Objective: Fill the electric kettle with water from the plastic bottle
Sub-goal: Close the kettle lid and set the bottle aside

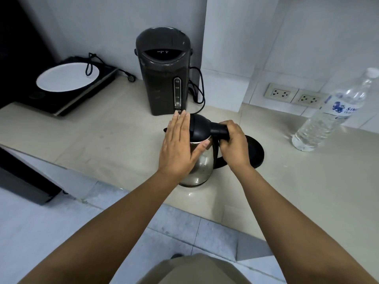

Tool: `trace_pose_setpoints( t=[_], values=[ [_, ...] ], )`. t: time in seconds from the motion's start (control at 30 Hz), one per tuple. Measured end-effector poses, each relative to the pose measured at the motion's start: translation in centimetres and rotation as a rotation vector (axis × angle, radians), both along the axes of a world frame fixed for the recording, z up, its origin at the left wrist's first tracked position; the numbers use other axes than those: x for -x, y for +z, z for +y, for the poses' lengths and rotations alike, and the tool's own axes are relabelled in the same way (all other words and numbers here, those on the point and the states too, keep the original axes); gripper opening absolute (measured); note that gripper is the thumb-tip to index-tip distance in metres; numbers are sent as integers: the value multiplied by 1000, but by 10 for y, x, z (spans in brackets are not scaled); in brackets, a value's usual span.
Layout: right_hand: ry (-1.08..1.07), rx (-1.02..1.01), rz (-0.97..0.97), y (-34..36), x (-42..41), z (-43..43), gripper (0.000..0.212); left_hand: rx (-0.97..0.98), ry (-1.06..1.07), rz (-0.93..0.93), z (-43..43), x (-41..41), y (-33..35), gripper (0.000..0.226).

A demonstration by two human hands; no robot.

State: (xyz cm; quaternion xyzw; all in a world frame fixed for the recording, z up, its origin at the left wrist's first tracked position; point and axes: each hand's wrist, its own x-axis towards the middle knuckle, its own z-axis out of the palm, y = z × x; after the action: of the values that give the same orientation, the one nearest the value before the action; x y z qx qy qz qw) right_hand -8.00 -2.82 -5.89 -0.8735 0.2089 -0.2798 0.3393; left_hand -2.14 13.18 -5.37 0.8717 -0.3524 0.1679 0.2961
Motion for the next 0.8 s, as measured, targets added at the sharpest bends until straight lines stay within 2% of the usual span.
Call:
trace_pose_setpoints(
  t=[0.4,0.57,0.8],
  values=[
    [-131,15,-144,31,12,-19,51,23,-116,-34,-31,-6,43,89],
    [-211,58,-145,40,28,-51,67,30,-193,-28,-73,-1,57,86],
    [-345,42,-164,33,48,-101,64,-18,-325,-14,-137,0,54,86]
  ],
)
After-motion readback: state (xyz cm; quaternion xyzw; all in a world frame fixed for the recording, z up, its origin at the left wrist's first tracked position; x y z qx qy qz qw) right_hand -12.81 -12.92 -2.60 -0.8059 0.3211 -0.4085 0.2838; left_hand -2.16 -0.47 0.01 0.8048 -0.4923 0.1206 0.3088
